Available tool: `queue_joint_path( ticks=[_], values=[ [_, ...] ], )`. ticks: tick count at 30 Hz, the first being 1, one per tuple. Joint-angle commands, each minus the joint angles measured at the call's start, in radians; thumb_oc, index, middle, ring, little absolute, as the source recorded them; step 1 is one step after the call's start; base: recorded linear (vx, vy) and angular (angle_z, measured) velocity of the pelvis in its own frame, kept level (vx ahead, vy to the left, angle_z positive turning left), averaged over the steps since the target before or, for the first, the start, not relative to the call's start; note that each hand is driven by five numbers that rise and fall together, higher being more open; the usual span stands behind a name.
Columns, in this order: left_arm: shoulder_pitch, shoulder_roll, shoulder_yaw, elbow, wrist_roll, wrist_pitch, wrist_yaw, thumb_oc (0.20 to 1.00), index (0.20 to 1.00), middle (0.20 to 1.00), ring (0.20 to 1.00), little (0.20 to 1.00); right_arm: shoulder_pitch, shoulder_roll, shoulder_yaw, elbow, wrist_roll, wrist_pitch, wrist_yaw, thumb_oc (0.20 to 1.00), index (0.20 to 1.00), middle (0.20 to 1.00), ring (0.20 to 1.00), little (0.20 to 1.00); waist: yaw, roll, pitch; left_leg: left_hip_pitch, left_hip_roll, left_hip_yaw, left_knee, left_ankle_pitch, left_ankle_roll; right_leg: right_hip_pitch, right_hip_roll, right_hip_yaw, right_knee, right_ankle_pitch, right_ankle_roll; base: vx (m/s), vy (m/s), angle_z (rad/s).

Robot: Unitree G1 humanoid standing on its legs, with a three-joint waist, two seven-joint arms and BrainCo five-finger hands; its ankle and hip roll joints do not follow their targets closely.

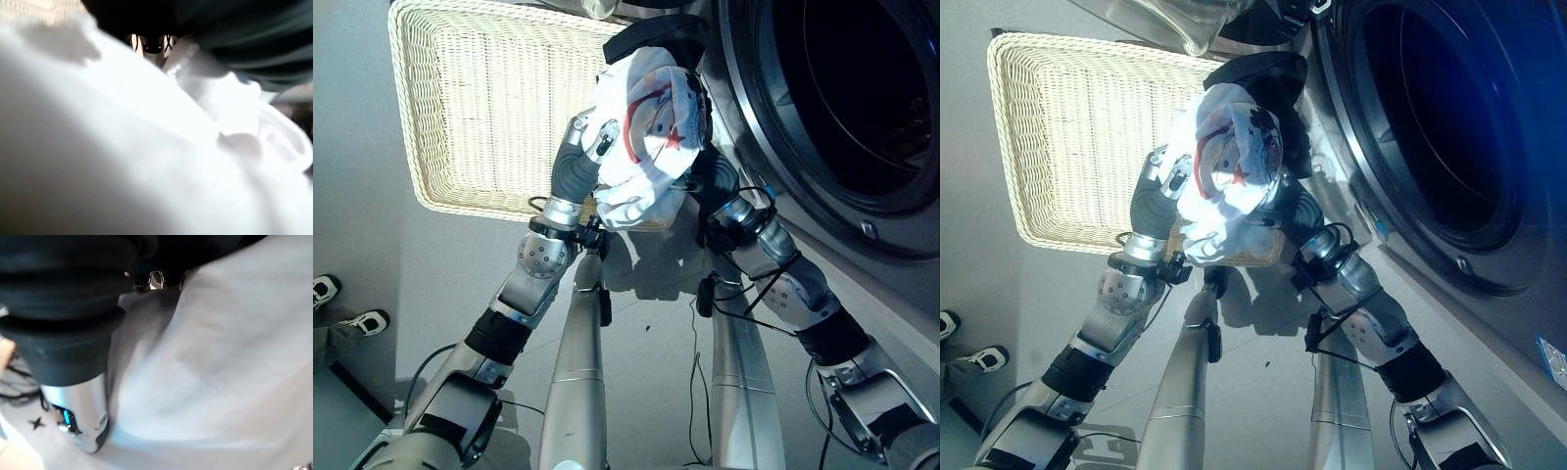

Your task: Put the clothes into the washing machine.

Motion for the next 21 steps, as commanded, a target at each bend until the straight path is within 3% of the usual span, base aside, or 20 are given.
queue_joint_path(
  ticks=[1,2,21],
  values=[
    [-0.031,0.01,-0.043,-0.084,0.11,-0.028,0.018,0.2,0.2,0.2,0.2,0.2,-0.022,0.034,0.048,-0.15,0.048,-0.042,0.04,0.514,0.514,0.514,0.514,0.514,-0.006,0.023,-0.015,-0.039,-0.146,0.03,-0.036,0.083,0.123,0.024,0.077,-0.152,0.0,0.016,0.052,0.0,0.0,0.0],
    [-0.035,0.016,-0.05,-0.083,0.144,-0.03,0.026,0.2,0.2,0.2,0.2,0.2,-0.02,0.032,0.049,-0.148,0.045,-0.051,0.034,0.2,0.2,0.2,0.2,0.2,-0.006,0.023,-0.015,-0.04,-0.145,0.031,-0.035,0.084,0.122,0.022,0.077,-0.152,0.0,0.017,0.053,0.0,0.0,0.0],
    [-0.07,0.013,-0.121,-0.082,0.209,0.001,0.047,0.2,0.2,0.2,0.2,0.2,-0.016,0.043,0.052,-0.14,0.094,-0.139,-0.019,0.2,0.2,0.2,0.2,0.2,-0.014,0.019,-0.015,-0.052,-0.143,0.034,-0.026,0.082,0.123,0.007,0.079,-0.147,0.012,0.021,0.059,0.0,0.0,0.0]
  ],
)
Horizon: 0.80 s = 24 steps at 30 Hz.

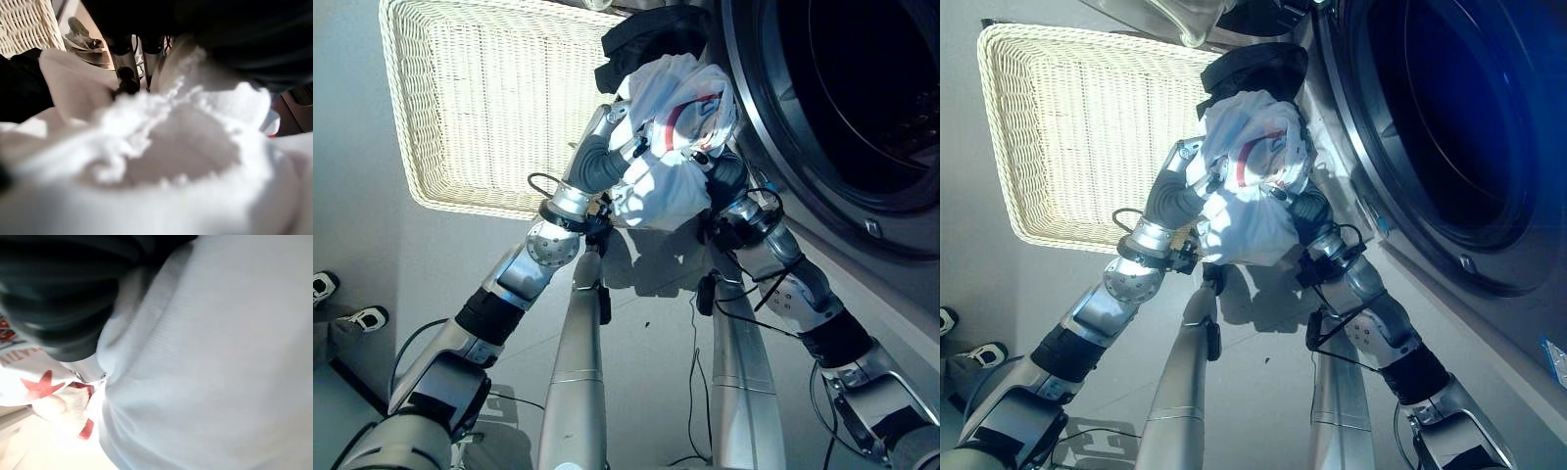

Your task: Put the clothes into the washing machine.

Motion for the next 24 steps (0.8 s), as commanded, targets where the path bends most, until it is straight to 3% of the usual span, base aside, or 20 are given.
queue_joint_path(
  ticks=[1,2,3,5,13,24],
  values=[
    [-0.01,-0.018,-0.07,-0.084,0.077,-0.009,0.015,0.416,0.416,0.416,0.416,0.416,-0.034,0.058,0.046,-0.144,0.034,-0.089,0.017,0.2,0.2,0.2,0.2,0.2,-0.013,0.018,-0.015,-0.036,-0.144,0.034,-0.025,0.083,0.123,0.023,0.08,-0.147,0.013,0.023,0.059,0.0,0.0,0.0],
    [-0.009,-0.017,-0.069,-0.082,0.074,-0.006,0.023,0.608,0.608,0.608,0.608,0.608,-0.034,0.058,0.044,-0.143,0.035,-0.095,0.016,0.2,0.2,0.2,0.2,0.2,-0.013,0.018,-0.015,-0.036,-0.144,0.034,-0.025,0.083,0.123,0.022,0.08,-0.147,0.014,0.023,0.059,0.0,0.0,0.0],
    [-0.003,-0.018,-0.063,-0.078,0.084,0.0,0.043,1.0,1.0,1.0,1.0,1.0,-0.031,0.059,0.038,-0.138,0.035,-0.108,0.016,0.2,0.2,0.2,0.2,0.2,-0.013,0.017,-0.015,-0.037,-0.144,0.032,-0.022,0.082,0.123,0.022,0.079,-0.148,0.014,0.022,0.059,0.0,0.0,0.0],
    [0.0,-0.017,-0.059,-0.071,0.099,0.021,0.081,1.0,1.0,1.0,1.0,1.0,-0.028,0.06,0.032,-0.136,0.033,-0.125,0.012,0.2,0.2,0.2,0.2,0.2,-0.012,0.016,-0.015,-0.036,-0.144,0.031,-0.022,0.081,0.122,0.024,0.079,-0.147,0.013,0.022,0.059,0.0,0.0,0.0],
    [0.031,-0.025,0.009,-0.034,0.217,0.038,0.461,1.0,1.0,1.0,1.0,1.0,-0.02,0.074,-0.015,-0.128,0.036,-0.189,-0.021,0.2,0.2,0.2,0.2,0.2,-0.004,0.016,-0.015,-0.042,-0.146,0.019,-0.011,0.078,0.121,0.02,0.073,-0.15,0.029,0.014,0.061,0.0,0.0,0.0],
    [0.079,-0.079,0.089,-0.003,0.25,0.019,0.648,1.0,1.0,1.0,1.0,1.0,-0.017,0.103,-0.068,-0.128,0.014,-0.236,-0.059,0.2,0.2,0.2,0.2,0.2,0.005,0.011,-0.015,-0.04,-0.145,0.011,-0.01,0.076,0.116,0.02,0.07,-0.156,0.042,0.01,0.063,0.0,-0.002,0.01]
  ],
)
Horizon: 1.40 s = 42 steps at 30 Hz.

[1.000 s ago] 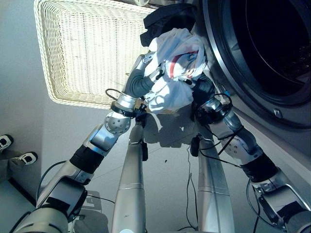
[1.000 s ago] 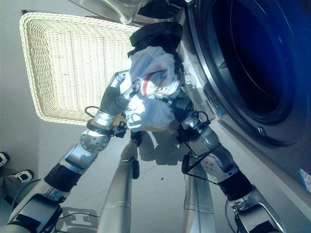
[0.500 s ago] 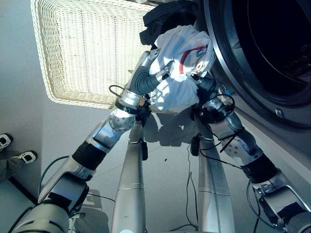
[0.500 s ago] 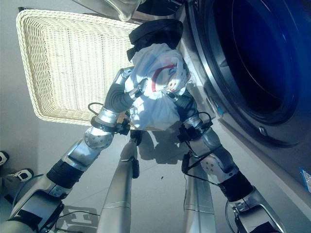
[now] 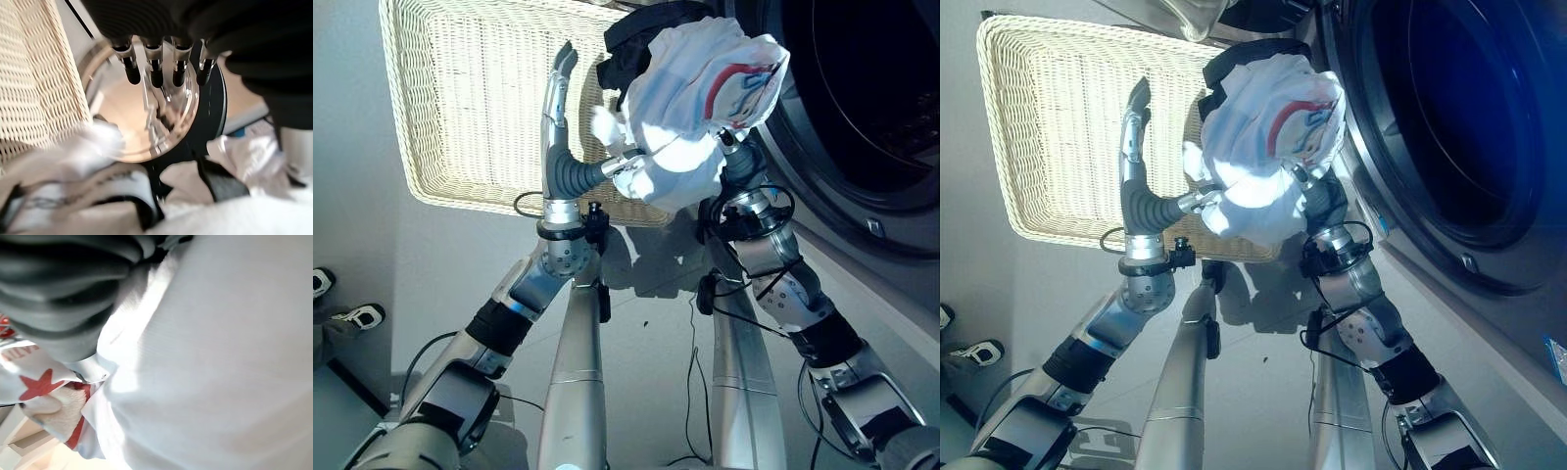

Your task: Put the clothes into the washing machine.

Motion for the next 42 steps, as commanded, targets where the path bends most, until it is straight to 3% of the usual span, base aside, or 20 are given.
queue_joint_path(
  ticks=[1,6,12,17,22,25,28,29,31,32,35,37,38,40,42],
  values=[
    [0.01,-0.012,0.071,-0.037,0.052,-0.041,0.078,1.0,1.0,1.0,1.0,1.0,-0.016,0.032,-0.022,-0.13,-0.009,-0.108,0.004,0.2,0.2,0.2,0.2,0.2,0.001,0.01,-0.015,-0.024,-0.144,0.03,-0.039,0.078,0.118,0.019,0.073,-0.141,0.029,0.01,0.064,0.0,0.0,0.0],
    [0.006,0.0,0.092,-0.009,0.076,-0.014,0.111,1.0,1.0,1.0,1.0,1.0,-0.02,0.03,-0.057,-0.116,-0.009,-0.139,-0.019,0.2,0.2,0.2,0.2,0.2,0.0,0.009,-0.015,-0.021,-0.14,0.032,-0.039,0.077,0.113,0.022,0.074,-0.139,0.032,0.008,0.066,0.0,0.0,0.0],
    [-0.034,0.024,0.101,0.128,-0.087,0.027,0.09,1.0,1.0,1.0,1.0,1.0,-0.031,0.015,-0.119,-0.019,0.005,-0.173,-0.111,0.2,0.2,0.2,0.2,0.2,-0.011,0.002,-0.015,-0.016,-0.13,0.041,-0.035,0.078,0.106,0.024,0.073,-0.136,0.04,0.01,0.07,0.0,0.0,0.0],
    [-0.061,0.026,0.098,0.348,-0.256,0.0,0.092,1.0,1.0,1.0,1.0,1.0,-0.075,-0.045,-0.222,0.186,0.118,-0.205,-0.22,0.2,0.2,0.2,0.2,0.2,-0.019,-0.003,-0.015,-0.008,-0.118,0.049,-0.035,0.071,0.097,0.029,0.076,-0.131,0.042,0.009,0.075,0.0,0.0,0.0],
    [-0.085,0.033,0.078,0.44,-0.288,0.012,0.098,1.0,1.0,1.0,1.0,1.0,-0.111,-0.082,-0.244,0.298,0.187,-0.187,-0.267,0.2,0.2,0.2,0.2,0.2,-0.021,-0.004,-0.015,-0.009,-0.113,0.051,-0.036,0.068,0.093,0.027,0.078,-0.131,0.042,0.011,0.074,0.0,0.0,0.0],
    [-0.113,0.04,0.055,0.516,-0.327,0.008,0.102,1.0,1.0,1.0,1.0,1.0,-0.147,-0.119,-0.235,0.426,0.226,-0.126,-0.306,0.2,0.2,0.2,0.2,0.2,-0.022,-0.002,-0.015,-0.008,-0.109,0.055,-0.043,0.068,0.09,0.028,0.08,-0.131,0.033,0.011,0.072,0.0,0.004,-0.01],
    [-0.161,0.059,0.03,0.595,-0.396,-0.002,0.074,1.0,1.0,1.0,1.0,1.0,-0.223,-0.17,-0.181,0.67,0.313,0.106,-0.319,0.2,0.2,0.2,0.2,0.2,-0.018,-0.004,-0.015,-0.008,-0.105,0.056,-0.048,0.068,0.085,0.027,0.083,-0.131,0.025,0.012,0.067,0.0,0.001,-0.01],
    [-0.171,0.063,0.022,0.608,-0.404,-0.004,0.068,1.0,1.0,1.0,1.0,1.0,-0.248,-0.183,-0.158,0.726,0.313,0.149,-0.331,0.2,0.2,0.2,0.2,0.2,-0.016,-0.003,-0.015,-0.008,-0.105,0.054,-0.051,0.069,0.085,0.025,0.086,-0.13,0.021,0.015,0.065,0.0,0.0,0.0],
    [-0.187,0.07,-0.006,0.629,-0.425,-0.005,0.061,1.0,1.0,1.0,1.0,1.0,-0.331,-0.237,-0.117,0.842,0.349,0.155,-0.392,0.2,0.2,0.2,0.2,0.2,-0.01,0.004,-0.015,-0.009,-0.102,0.05,-0.052,0.07,0.085,0.022,0.089,-0.128,0.016,0.02,0.06,0.0,0.0,0.0],
    [-0.186,0.074,-0.012,0.636,-0.427,-0.009,0.059,1.0,1.0,1.0,1.0,1.0,-0.355,-0.254,-0.119,0.873,0.347,0.135,-0.405,0.2,0.2,0.2,0.2,0.2,-0.008,0.005,-0.015,-0.008,-0.101,0.05,-0.05,0.067,0.084,0.024,0.089,-0.128,0.017,0.019,0.061,0.0,0.0,0.0],
    [-0.163,0.092,-0.032,0.663,-0.431,-0.033,0.046,1.0,1.0,1.0,1.0,1.0,-0.478,-0.346,-0.136,0.983,0.358,-0.012,-0.484,0.2,0.2,0.2,0.2,0.2,0.003,0.003,-0.015,-0.012,-0.096,0.038,-0.033,0.048,0.083,0.032,0.086,-0.133,0.02,0.009,0.064,0.0,0.0,0.0],
    [-0.114,0.106,-0.038,0.654,-0.416,-0.034,0.057,1.0,1.0,1.0,1.0,1.0,-0.544,-0.412,-0.141,0.987,0.303,-0.197,-0.632,0.2,0.2,0.2,0.2,0.2,0.008,-0.003,-0.015,-0.013,-0.097,0.025,-0.036,0.037,0.086,0.039,0.089,-0.139,0.014,0.009,0.067,0.0,-0.017,-0.03],
    [-0.098,0.111,-0.038,0.649,-0.414,-0.035,0.062,1.0,1.0,1.0,1.0,1.0,-0.553,-0.43,-0.143,0.973,0.279,-0.225,-0.674,0.2,0.2,0.2,0.2,0.2,0.007,-0.006,-0.015,-0.013,-0.096,0.023,-0.038,0.035,0.087,0.041,0.091,-0.139,0.011,0.009,0.067,-0.01,-0.011,-0.03],
    [-0.043,0.129,-0.04,0.632,-0.412,-0.042,0.082,1.0,1.0,1.0,1.0,1.0,-0.587,-0.501,-0.145,0.93,0.149,-0.294,-0.878,0.2,0.2,0.2,0.2,0.2,0.006,-0.017,-0.015,-0.006,-0.098,0.018,-0.048,0.031,0.09,0.05,0.101,-0.138,-0.003,0.012,0.068,-0.01,0.003,-0.02],
    [-0.012,0.139,-0.031,0.63,-0.415,-0.046,0.081,1.0,1.0,1.0,1.0,1.0,-0.602,-0.557,-0.153,0.922,0.053,-0.304,-1.033,0.2,0.2,0.2,0.2,0.2,0.002,-0.022,-0.015,0.001,-0.098,0.016,-0.052,0.028,0.093,0.058,0.105,-0.137,-0.009,0.011,0.067,-0.01,0.012,0.02]
  ],
)
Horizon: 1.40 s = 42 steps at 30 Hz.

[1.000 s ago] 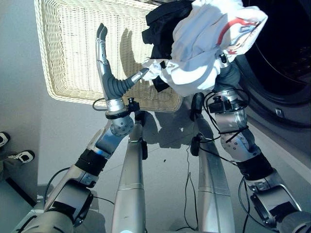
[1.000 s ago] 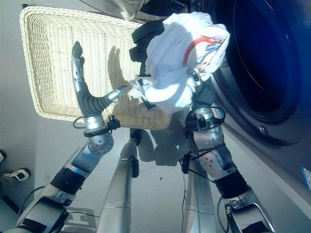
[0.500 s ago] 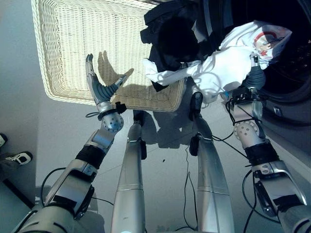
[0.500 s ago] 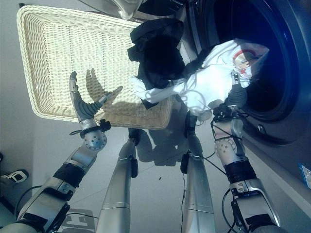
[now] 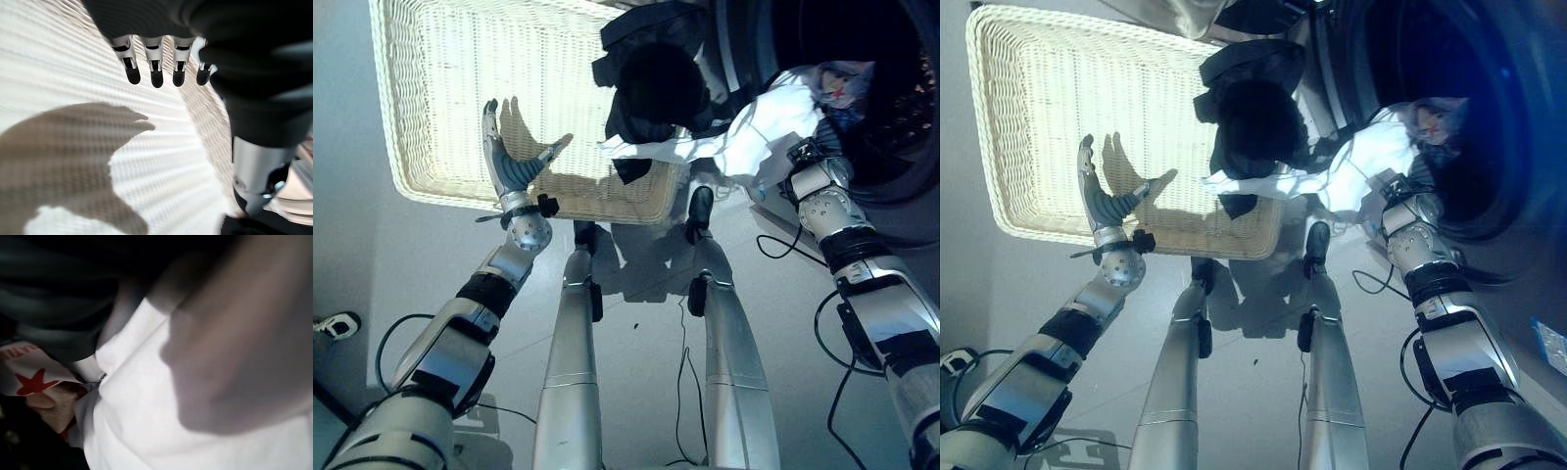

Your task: Put the clothes into the washing machine.

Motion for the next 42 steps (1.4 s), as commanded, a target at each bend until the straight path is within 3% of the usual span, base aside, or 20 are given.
queue_joint_path(
  ticks=[1,6,12,13,14,15,16,17,20,21,22,23,24,25,26,28,31,36,38,42],
  values=[
    [0.105,0.041,0.041,-0.006,-0.007,-0.04,0.032,1.0,1.0,1.0,1.0,1.0,-0.132,-0.416,-0.091,0.033,-0.295,-0.286,-0.387,0.2,0.2,0.2,0.2,0.2,-0.002,0.004,-0.011,0.07,-0.1,0.028,-0.105,0.044,0.083,0.045,0.098,-0.132,0.098,-0.039,0.033,-0.01,0.026,0.17],
    [0.122,0.06,0.054,0.017,-0.027,-0.042,-0.002,1.0,1.0,1.0,1.0,1.0,-0.127,-0.503,-0.089,0.071,-0.345,-0.265,-0.525,0.2,0.2,0.2,0.2,0.2,-0.004,-0.008,-0.011,0.081,-0.107,0.02,-0.105,0.043,0.089,0.063,0.106,-0.133,0.094,-0.048,0.026,0.0,0.011,0.04],
    [0.095,0.079,0.055,0.05,-0.058,-0.067,-0.047,1.0,1.0,1.0,1.0,1.0,-0.149,-0.525,-0.05,0.148,-0.332,-0.218,-0.472,0.219,0.219,0.219,0.219,0.219,-0.001,0.0,-0.011,0.096,-0.12,0.014,-0.12,0.045,0.092,0.076,0.107,-0.13,0.075,-0.054,0.021,0.0,0.006,-0.02],
    [0.088,0.08,0.054,0.055,-0.063,-0.069,-0.054,1.0,1.0,1.0,1.0,1.0,-0.152,-0.517,-0.042,0.164,-0.324,-0.204,-0.448,0.351,0.351,0.351,0.351,0.351,0.002,0.003,-0.011,0.097,-0.121,0.013,-0.122,0.046,0.093,0.078,0.106,-0.13,0.073,-0.056,0.021,0.0,0.0,0.0],
    [0.086,0.081,0.053,0.056,-0.065,-0.07,-0.057,1.0,1.0,1.0,1.0,1.0,-0.154,-0.516,-0.04,0.17,-0.321,-0.201,-0.44,0.379,0.379,0.379,0.379,0.379,0.002,0.004,-0.011,0.098,-0.122,0.013,-0.123,0.046,0.093,0.079,0.106,-0.131,0.071,-0.056,0.021,0.0,0.0,0.0],
    [0.078,0.081,0.051,0.063,-0.072,-0.074,-0.065,1.0,1.0,1.0,1.0,1.0,-0.155,-0.507,-0.035,0.187,-0.313,-0.195,-0.414,0.498,0.498,0.498,0.498,0.498,0.004,0.009,-0.011,0.099,-0.125,0.013,-0.126,0.047,0.093,0.079,0.104,-0.131,0.065,-0.056,0.02,0.0,0.0,0.0],
    [0.075,0.081,0.049,0.065,-0.074,-0.074,-0.067,1.0,1.0,1.0,1.0,1.0,-0.157,-0.504,-0.033,0.193,-0.307,-0.191,-0.402,0.561,0.561,0.561,0.561,0.561,0.005,0.011,-0.011,0.1,-0.124,0.014,-0.128,0.048,0.093,0.08,0.104,-0.131,0.064,-0.057,0.019,0.0,0.0,0.0],
    [0.069,0.077,0.044,0.069,-0.077,-0.072,-0.068,1.0,1.0,1.0,1.0,1.0,-0.159,-0.494,-0.029,0.206,-0.304,-0.193,-0.394,0.809,0.809,0.809,0.809,0.809,0.006,0.014,-0.011,0.101,-0.126,0.014,-0.132,0.048,0.093,0.082,0.103,-0.131,0.058,-0.056,0.019,0.0,0.0,0.0],
    [0.069,0.077,0.044,0.069,-0.077,-0.072,-0.068,1.0,1.0,1.0,1.0,1.0,-0.159,-0.494,-0.029,0.206,-0.304,-0.193,-0.394,0.809,0.809,0.809,0.809,0.809,0.006,0.014,-0.011,0.101,-0.126,0.014,-0.132,0.048,0.093,0.082,0.103,-0.131,0.058,-0.056,0.019,0.0,0.0,0.0],
    [0.068,0.076,0.043,0.07,-0.078,-0.072,-0.068,1.0,1.0,1.0,1.0,1.0,-0.161,-0.492,-0.027,0.208,-0.304,-0.19,-0.391,0.937,0.937,0.937,0.937,0.937,0.007,0.015,-0.011,0.102,-0.126,0.015,-0.132,0.049,0.093,0.082,0.103,-0.131,0.058,-0.057,0.018,0.0,0.0,0.0],
    [0.068,0.076,0.043,0.07,-0.078,-0.072,-0.068,1.0,1.0,1.0,1.0,1.0,-0.161,-0.492,-0.027,0.208,-0.304,-0.19,-0.391,0.937,0.937,0.937,0.937,0.937,0.007,0.015,-0.011,0.102,-0.126,0.015,-0.132,0.049,0.093,0.082,0.103,-0.131,0.058,-0.057,0.018,0.0,0.0,0.0],
    [0.058,0.082,0.041,0.073,-0.09,-0.064,-0.075,1.0,1.0,1.0,1.0,1.0,-0.16,-0.47,-0.009,0.215,-0.224,-0.091,-0.257,1.0,1.0,1.0,1.0,1.0,0.009,0.018,-0.011,0.103,-0.125,0.017,-0.133,0.05,0.091,0.083,0.103,-0.13,0.056,-0.058,0.016,0.0,0.0,0.0],
    [0.054,0.087,0.048,0.071,-0.089,-0.062,-0.087,1.0,1.0,1.0,1.0,1.0,-0.168,-0.469,0.021,0.251,-0.195,0.012,-0.168,1.0,1.0,1.0,1.0,1.0,0.012,0.015,-0.011,0.102,-0.124,0.019,-0.135,0.049,0.091,0.084,0.102,-0.132,0.052,-0.058,0.014,0.0,0.0,0.0],
    [0.053,0.091,0.048,0.068,-0.09,-0.062,-0.089,1.0,1.0,1.0,1.0,1.0,-0.166,-0.468,0.027,0.26,-0.2,0.054,-0.129,1.0,1.0,1.0,1.0,1.0,0.012,0.015,-0.011,0.102,-0.122,0.021,-0.135,0.052,0.09,0.085,0.102,-0.134,0.053,-0.056,0.015,-0.02,-0.031,0.02],
    [0.05,0.097,0.048,0.072,-0.095,-0.067,-0.096,1.0,1.0,1.0,1.0,1.0,-0.165,-0.469,0.042,0.268,-0.207,0.102,-0.117,1.0,1.0,1.0,1.0,1.0,0.012,0.012,-0.011,0.104,-0.123,0.021,-0.135,0.053,0.089,0.087,0.104,-0.133,0.047,-0.053,0.015,0.0,0.0,0.0],
    [0.029,0.106,0.039,0.068,-0.092,-0.058,-0.101,1.0,1.0,1.0,1.0,1.0,-0.179,-0.48,0.109,0.31,-0.387,0.262,-0.127,1.0,1.0,1.0,1.0,1.0,0.014,0.005,-0.011,0.1,-0.121,0.018,-0.135,0.056,0.092,0.086,0.104,-0.134,0.049,-0.048,0.015,-0.02,-0.053,0.01],
    [0.02,0.107,0.031,0.061,-0.089,-0.052,-0.098,1.0,1.0,1.0,1.0,1.0,-0.214,-0.49,0.171,0.318,-0.552,0.356,-0.17,1.0,1.0,1.0,1.0,1.0,0.016,0.003,-0.011,0.094,-0.118,0.017,-0.131,0.055,0.094,0.082,0.104,-0.136,0.057,-0.049,0.015,-0.01,-0.029,0.01],
    [0.013,0.107,0.026,0.056,-0.09,-0.054,-0.098,1.0,1.0,1.0,1.0,1.0,-0.284,-0.483,0.259,0.272,-0.707,0.411,-0.229,1.0,1.0,1.0,1.0,1.0,0.02,0.007,-0.011,0.091,-0.122,0.015,-0.137,0.053,0.099,0.077,0.103,-0.141,0.058,-0.052,0.016,0.0,0.003,0.01],
    [0.014,0.105,0.03,0.052,-0.092,-0.057,-0.099,1.0,1.0,1.0,1.0,1.0,-0.309,-0.467,0.296,0.189,-0.758,0.42,-0.296,1.0,1.0,1.0,1.0,1.0,0.021,0.013,-0.011,0.088,-0.123,0.018,-0.138,0.053,0.101,0.072,0.102,-0.142,0.062,-0.057,0.015,-0.01,0.028,0.04],
    [0.025,0.089,0.039,0.046,-0.081,-0.064,-0.089,1.0,1.0,1.0,1.0,1.0,-0.277,-0.438,0.28,0.051,-0.862,0.369,-0.345,1.0,1.0,1.0,1.0,1.0,0.015,0.018,-0.011,0.087,-0.124,0.024,-0.142,0.051,0.103,0.067,0.101,-0.14,0.064,-0.064,0.016,-0.01,0.023,-0.04]
  ],
)
